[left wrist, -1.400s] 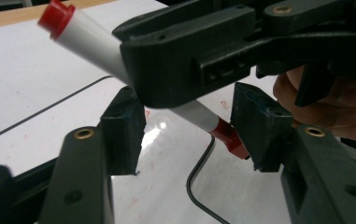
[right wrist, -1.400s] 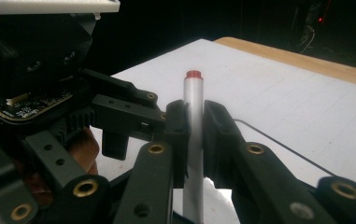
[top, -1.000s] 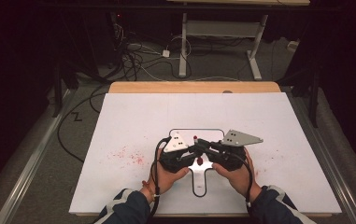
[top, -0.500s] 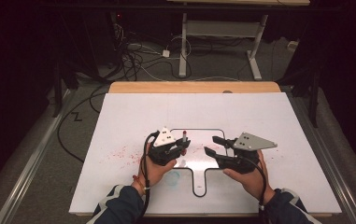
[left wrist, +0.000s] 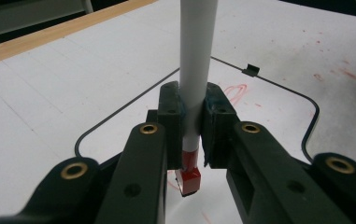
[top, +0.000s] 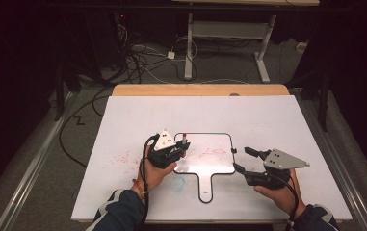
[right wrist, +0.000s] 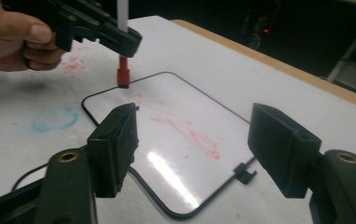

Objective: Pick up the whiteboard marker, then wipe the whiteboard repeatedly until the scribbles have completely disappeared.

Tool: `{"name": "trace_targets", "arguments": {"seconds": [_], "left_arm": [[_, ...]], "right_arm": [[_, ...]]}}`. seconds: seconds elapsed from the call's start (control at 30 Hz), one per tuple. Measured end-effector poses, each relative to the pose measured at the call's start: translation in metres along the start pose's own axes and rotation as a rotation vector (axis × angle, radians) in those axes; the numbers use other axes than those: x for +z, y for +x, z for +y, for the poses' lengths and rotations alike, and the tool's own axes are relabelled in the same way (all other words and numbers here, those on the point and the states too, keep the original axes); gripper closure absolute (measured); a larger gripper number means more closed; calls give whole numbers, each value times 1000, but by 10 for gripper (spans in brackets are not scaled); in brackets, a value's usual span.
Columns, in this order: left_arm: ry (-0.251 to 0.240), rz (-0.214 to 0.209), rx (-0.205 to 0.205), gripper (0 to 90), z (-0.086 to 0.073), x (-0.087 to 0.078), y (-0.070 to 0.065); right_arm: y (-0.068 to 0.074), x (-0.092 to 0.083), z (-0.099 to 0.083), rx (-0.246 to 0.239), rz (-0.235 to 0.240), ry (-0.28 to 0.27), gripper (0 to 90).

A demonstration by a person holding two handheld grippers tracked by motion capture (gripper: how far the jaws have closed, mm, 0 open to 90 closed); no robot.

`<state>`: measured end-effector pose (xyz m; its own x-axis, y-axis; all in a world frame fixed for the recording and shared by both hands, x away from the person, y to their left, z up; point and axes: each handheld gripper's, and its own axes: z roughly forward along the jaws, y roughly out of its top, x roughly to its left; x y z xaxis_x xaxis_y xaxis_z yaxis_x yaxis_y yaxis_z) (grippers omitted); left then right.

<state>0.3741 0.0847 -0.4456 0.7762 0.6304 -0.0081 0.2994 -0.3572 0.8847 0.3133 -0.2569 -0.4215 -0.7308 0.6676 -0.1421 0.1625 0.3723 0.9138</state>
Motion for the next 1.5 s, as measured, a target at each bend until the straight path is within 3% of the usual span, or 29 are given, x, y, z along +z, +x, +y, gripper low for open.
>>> {"name": "trace_targets", "arguments": {"seconds": [0.13,0.33,0.67,0.87,0.93,1.23,1.37,1.5], "left_arm": [[9,-8,30,784,-1,0,1],[15,-20,28,785,-3,3,1],[36,-1,20,785,-9,13,0],[14,19,15,786,-11,15,-1],[0,6,6,787,-11,18,-3],[-20,-30,33,787,3,47,-9],[-5,7,42,787,0,40,-1],[1,55,6,787,-6,29,12]], "right_arm": [[-3,-10,-6,-1,-60,18,301],[-5,-15,-18,-13,-81,72,301],[-1,-10,-24,-24,-38,127,294],[1,-4,-27,-29,-20,151,284],[3,-4,-28,-35,-18,160,279],[6,-5,-31,-44,-2,171,279],[7,-4,-31,-60,3,187,279],[7,-2,-32,-66,9,194,277]]}}
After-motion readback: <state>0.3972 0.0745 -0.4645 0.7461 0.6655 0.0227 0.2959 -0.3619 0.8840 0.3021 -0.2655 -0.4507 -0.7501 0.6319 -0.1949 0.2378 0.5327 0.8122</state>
